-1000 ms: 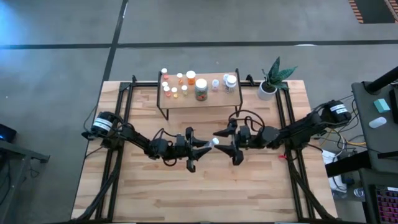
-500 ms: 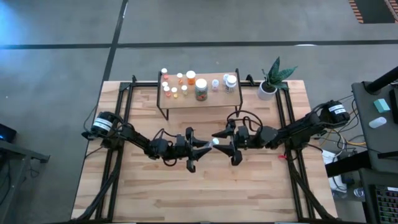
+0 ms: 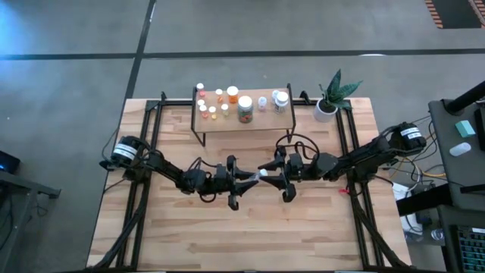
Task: Pick and place medicine bottles onto shelf by color
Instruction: Put the blue pill bottle on the shelf
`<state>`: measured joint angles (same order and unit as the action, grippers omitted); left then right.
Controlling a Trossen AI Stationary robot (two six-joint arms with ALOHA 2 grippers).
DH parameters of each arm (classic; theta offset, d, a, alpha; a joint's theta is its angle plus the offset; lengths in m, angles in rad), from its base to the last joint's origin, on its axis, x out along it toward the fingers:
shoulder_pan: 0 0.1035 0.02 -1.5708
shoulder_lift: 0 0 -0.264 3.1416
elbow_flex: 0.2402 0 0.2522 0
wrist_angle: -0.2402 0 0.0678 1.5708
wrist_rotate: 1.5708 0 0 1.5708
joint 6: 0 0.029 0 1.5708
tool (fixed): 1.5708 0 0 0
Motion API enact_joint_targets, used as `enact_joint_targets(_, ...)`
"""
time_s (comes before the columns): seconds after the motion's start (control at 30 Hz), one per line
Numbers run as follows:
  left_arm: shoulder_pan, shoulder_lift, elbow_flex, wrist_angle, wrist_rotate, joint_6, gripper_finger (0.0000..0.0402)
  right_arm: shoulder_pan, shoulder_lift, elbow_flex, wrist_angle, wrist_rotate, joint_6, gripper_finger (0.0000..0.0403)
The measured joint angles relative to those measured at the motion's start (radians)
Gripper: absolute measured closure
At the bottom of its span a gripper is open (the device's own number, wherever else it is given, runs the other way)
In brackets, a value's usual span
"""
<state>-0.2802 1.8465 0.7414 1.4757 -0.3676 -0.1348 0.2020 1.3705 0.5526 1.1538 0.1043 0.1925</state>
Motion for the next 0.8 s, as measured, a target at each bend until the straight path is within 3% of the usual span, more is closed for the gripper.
enact_joint_targets(0.33,0.001,0.000,-0.001,0.001,-0.001,-0.012,0.0314,0.000,0.000,0.000,-0.011,0.000,-0.001,0.0297)
enact_joint_targets(0.57,0.001,0.000,-0.001,0.001,-0.002,-0.014,0.0308,0.000,0.000,0.000,-0.016,0.000,-0.001,0.0287)
enact_joint_targets(0.8,0.001,0.000,-0.001,0.006,-0.002,-0.017,0.0270,0.000,0.000,-0.001,-0.026,0.001,-0.002,0.0292)
